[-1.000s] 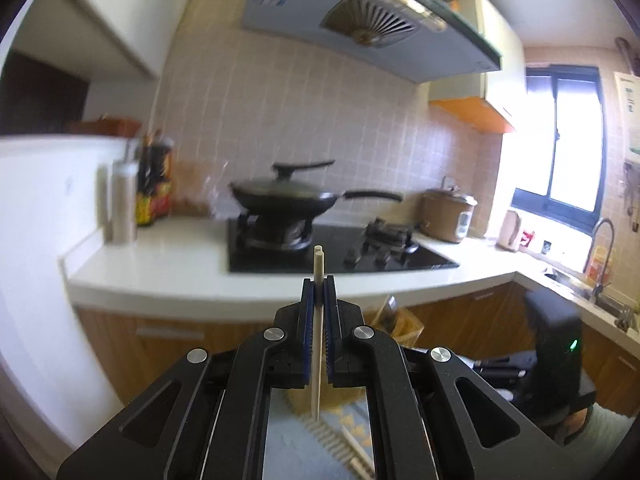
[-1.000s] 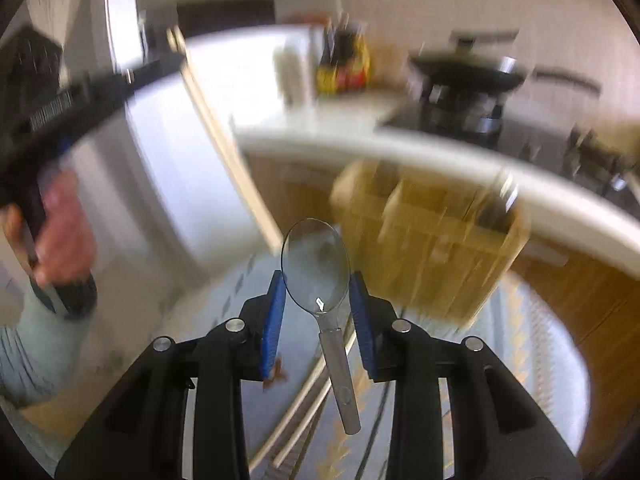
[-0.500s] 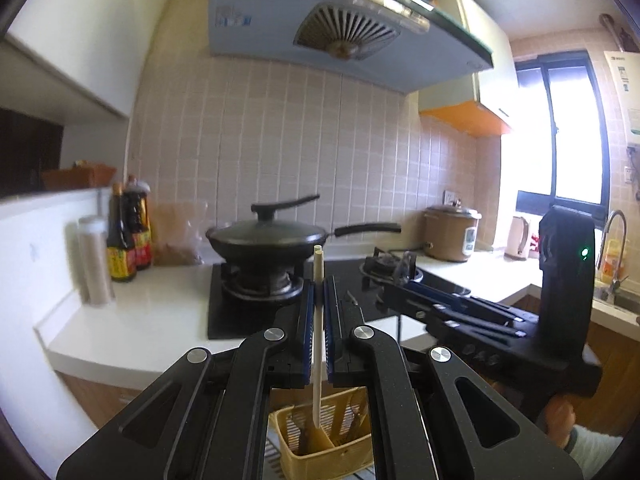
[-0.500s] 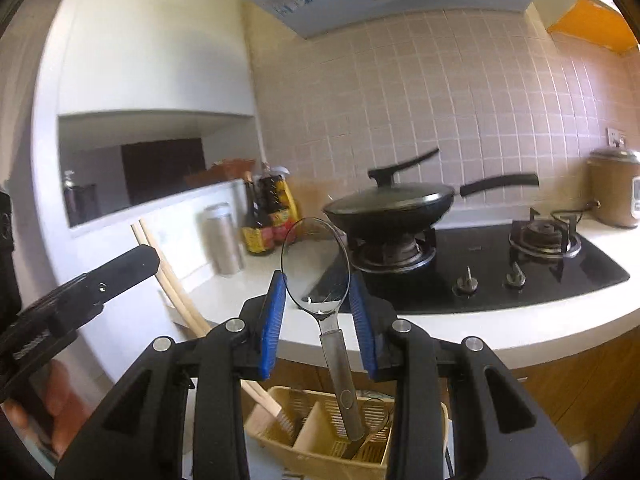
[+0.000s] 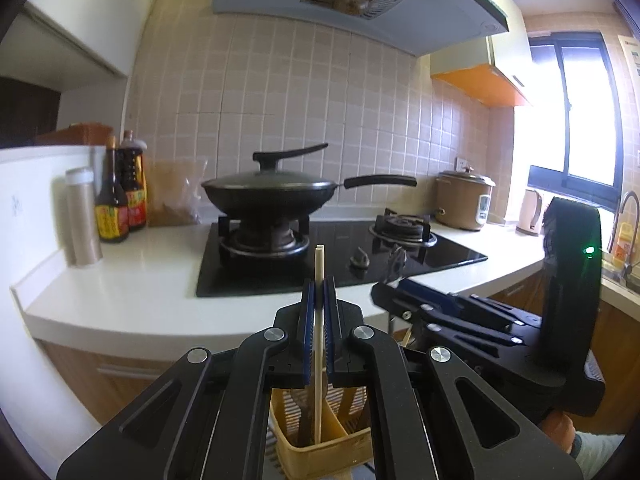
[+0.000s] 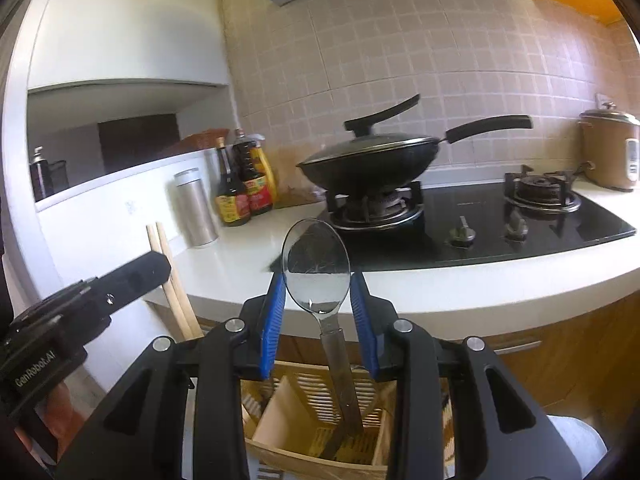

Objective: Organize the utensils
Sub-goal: 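Carry the chopstick and clear spoon over the yellow basket with both grippers, then open both grippers to drop the chopstick and spoon into the basket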

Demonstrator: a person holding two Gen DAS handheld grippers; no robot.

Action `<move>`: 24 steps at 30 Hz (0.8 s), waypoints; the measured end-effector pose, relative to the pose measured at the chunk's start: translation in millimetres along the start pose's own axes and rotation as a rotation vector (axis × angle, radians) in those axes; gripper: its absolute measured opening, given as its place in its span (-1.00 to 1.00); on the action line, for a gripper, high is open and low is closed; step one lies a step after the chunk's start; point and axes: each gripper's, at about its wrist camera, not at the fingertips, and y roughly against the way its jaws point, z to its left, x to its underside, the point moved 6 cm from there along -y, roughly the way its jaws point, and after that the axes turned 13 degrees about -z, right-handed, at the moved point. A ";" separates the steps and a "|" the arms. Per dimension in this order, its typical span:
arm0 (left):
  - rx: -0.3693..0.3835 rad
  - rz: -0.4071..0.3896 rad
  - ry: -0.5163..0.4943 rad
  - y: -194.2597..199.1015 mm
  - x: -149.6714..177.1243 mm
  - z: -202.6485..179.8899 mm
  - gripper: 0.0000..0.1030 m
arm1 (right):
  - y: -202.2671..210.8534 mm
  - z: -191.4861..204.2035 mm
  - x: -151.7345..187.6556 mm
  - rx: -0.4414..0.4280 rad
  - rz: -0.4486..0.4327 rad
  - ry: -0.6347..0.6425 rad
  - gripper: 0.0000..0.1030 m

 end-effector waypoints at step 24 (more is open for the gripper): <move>0.011 -0.019 -0.002 137.7 -13.2 -33.6 0.02 | 151.3 18.4 17.6 0.198 0.182 0.172 0.18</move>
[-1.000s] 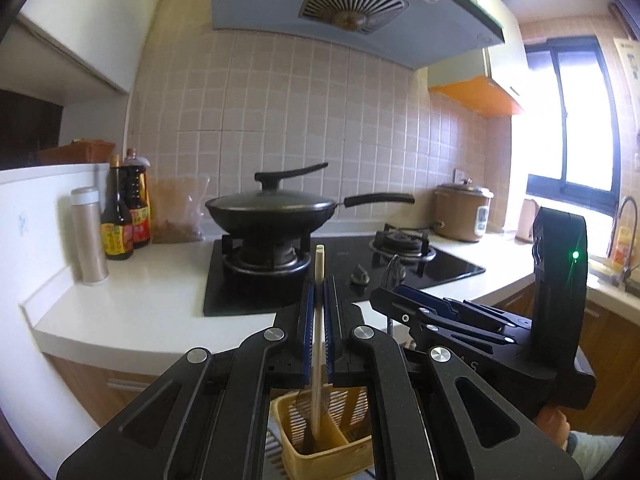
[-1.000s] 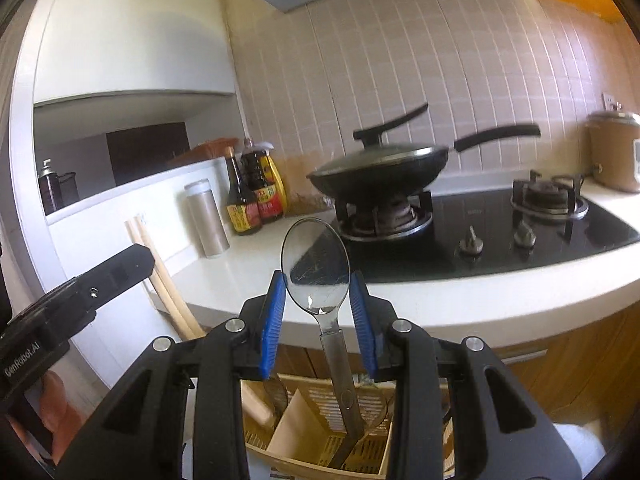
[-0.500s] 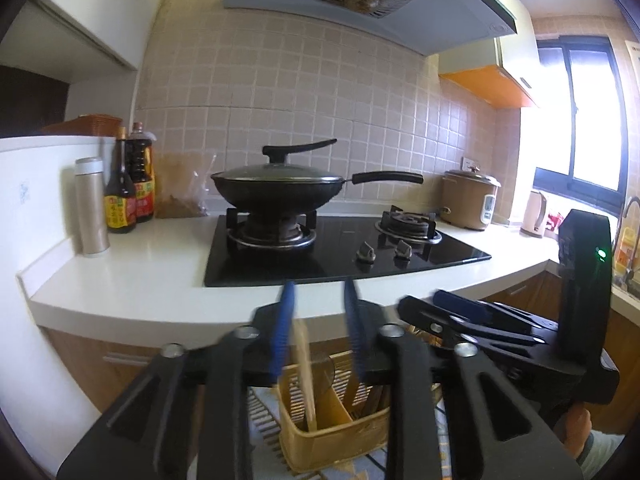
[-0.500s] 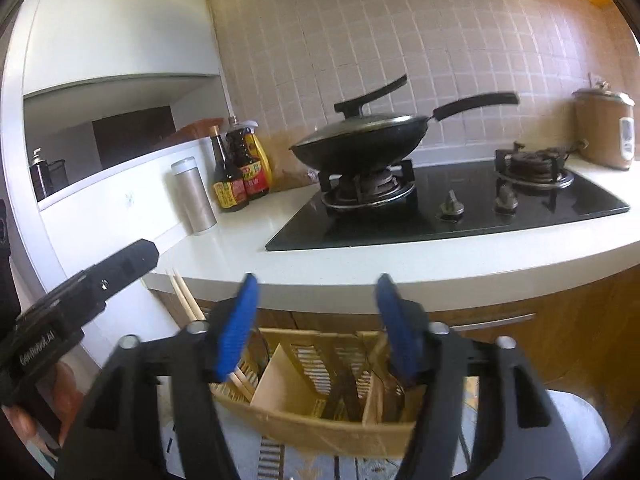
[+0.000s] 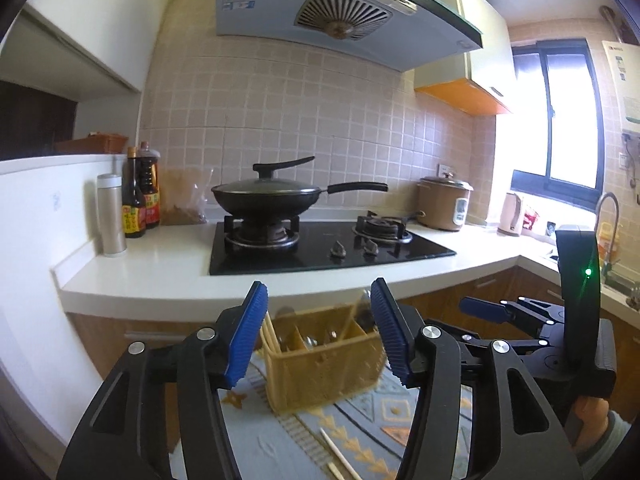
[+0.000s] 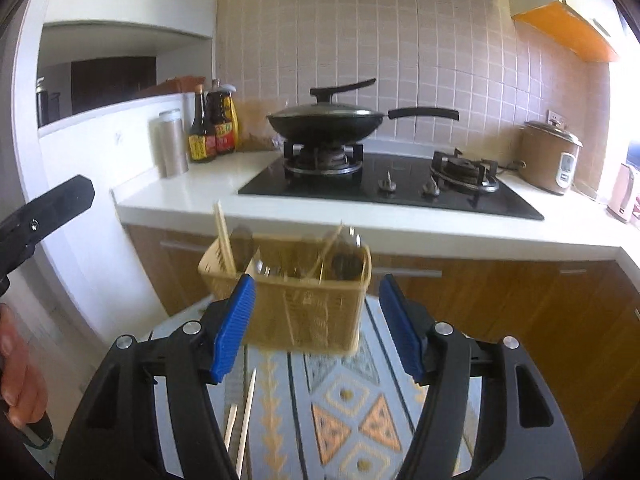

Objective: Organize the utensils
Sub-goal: 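Open both grippers to drop the chopstick and spoon into the basket, then grasp a wooden chopstick with the left gripper while the right gripper grasps another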

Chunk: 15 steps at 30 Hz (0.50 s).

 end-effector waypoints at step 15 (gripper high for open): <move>-0.029 0.199 0.131 34.0 96.3 2.4 0.06 | 31.9 7.1 79.3 -0.006 0.132 0.030 0.19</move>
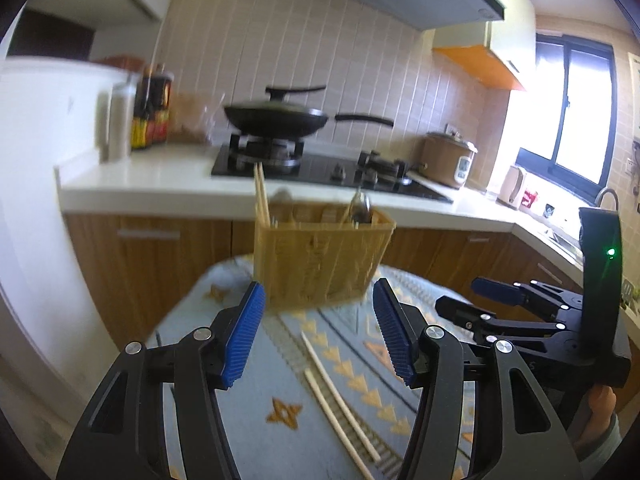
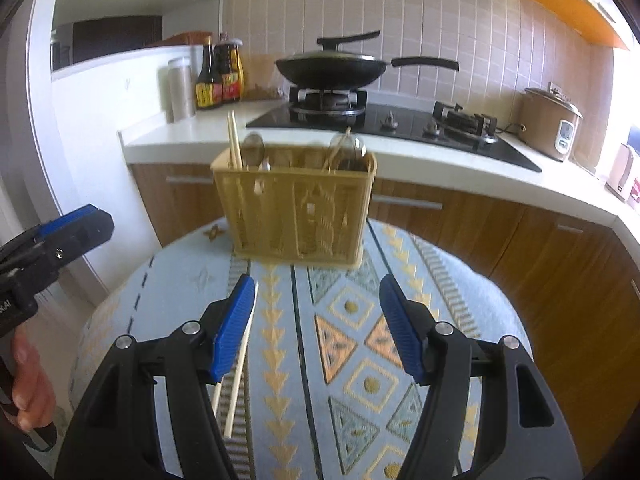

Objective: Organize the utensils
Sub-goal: 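Grasp a wooden chopstick with the left gripper while the right gripper grasps another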

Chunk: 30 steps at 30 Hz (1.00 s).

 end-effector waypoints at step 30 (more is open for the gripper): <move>0.013 0.504 0.241 -57.6 123.8 42.0 -0.21 | -43.2 74.8 132.3 -0.202 0.440 0.047 -0.79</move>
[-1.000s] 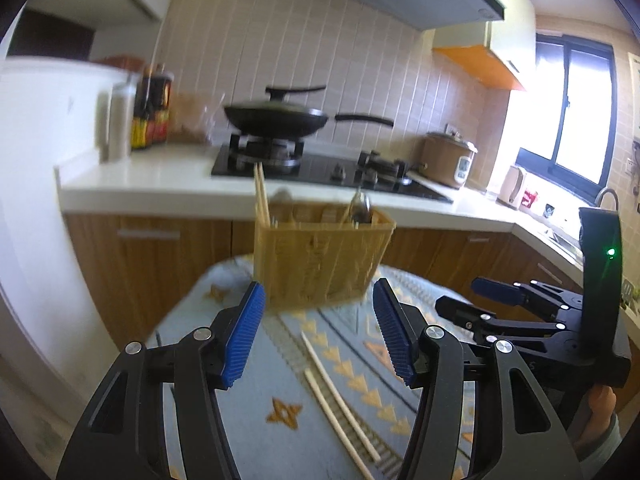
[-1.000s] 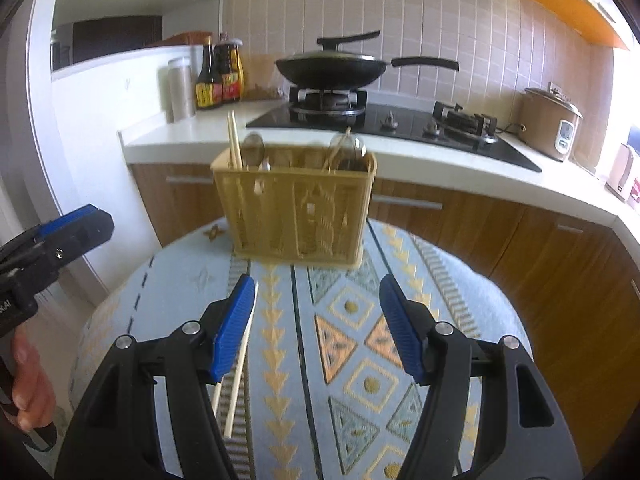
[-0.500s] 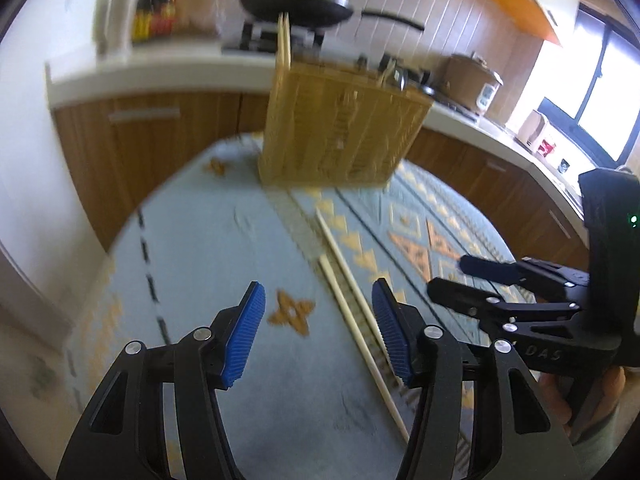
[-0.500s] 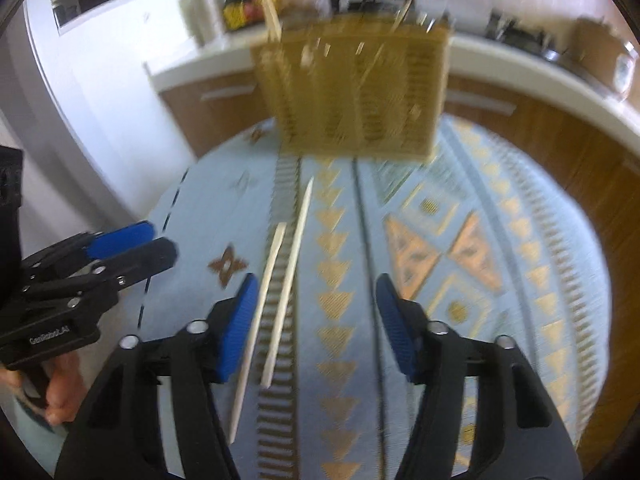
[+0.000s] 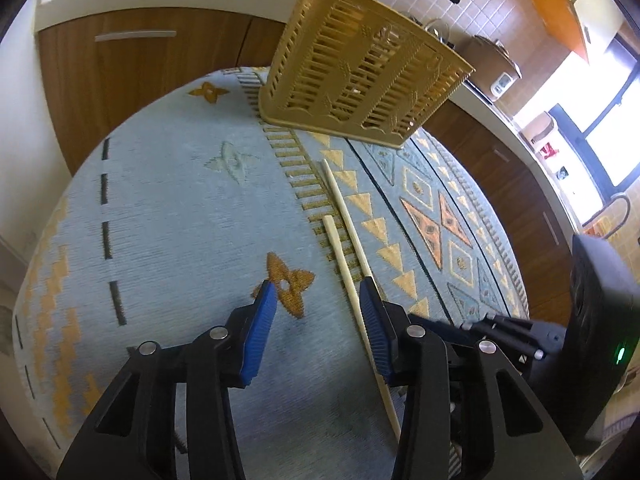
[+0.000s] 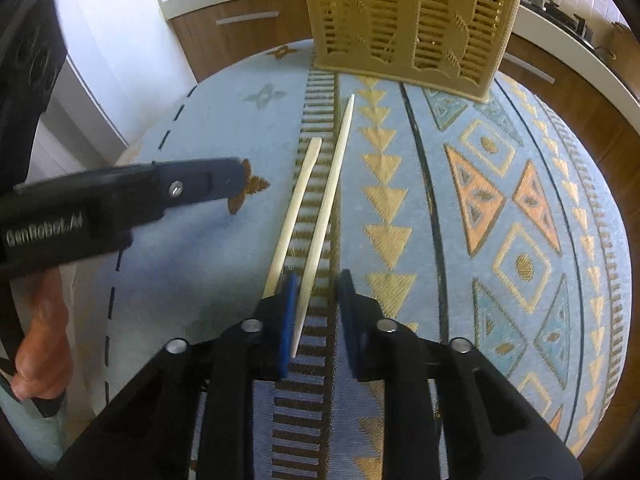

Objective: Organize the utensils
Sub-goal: 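Grasp a wooden chopstick with the left gripper while the right gripper grasps another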

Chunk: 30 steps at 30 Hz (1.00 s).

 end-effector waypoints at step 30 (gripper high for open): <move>-0.180 0.074 -0.114 -43.4 -7.5 -10.0 -1.00 | 48.1 -73.5 44.3 0.096 0.054 -0.145 -0.91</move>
